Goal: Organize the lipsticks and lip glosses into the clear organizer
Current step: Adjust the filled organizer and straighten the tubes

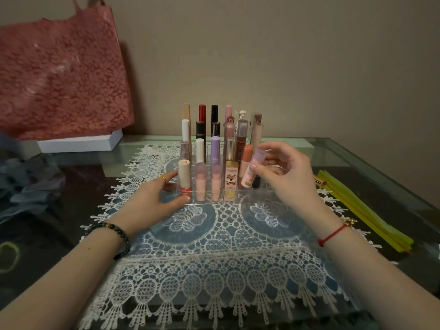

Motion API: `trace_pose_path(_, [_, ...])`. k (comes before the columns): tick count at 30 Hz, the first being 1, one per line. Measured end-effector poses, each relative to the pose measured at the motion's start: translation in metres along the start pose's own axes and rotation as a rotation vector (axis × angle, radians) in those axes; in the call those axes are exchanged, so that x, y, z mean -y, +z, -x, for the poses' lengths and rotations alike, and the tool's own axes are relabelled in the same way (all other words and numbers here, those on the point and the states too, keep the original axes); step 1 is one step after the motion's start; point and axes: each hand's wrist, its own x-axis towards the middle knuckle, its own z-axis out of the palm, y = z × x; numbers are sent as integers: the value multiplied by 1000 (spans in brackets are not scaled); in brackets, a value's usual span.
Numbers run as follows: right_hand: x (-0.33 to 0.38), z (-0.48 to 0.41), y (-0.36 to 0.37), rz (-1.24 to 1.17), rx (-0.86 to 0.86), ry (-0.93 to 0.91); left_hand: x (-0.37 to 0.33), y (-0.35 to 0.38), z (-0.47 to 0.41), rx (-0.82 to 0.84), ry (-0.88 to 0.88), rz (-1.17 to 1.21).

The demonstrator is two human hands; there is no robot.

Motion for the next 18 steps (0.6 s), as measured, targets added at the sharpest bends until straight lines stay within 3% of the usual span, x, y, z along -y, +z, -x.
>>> trace_pose_path(18, [-22,2,13,175,88,24,3,1,-3,-25,33,-55])
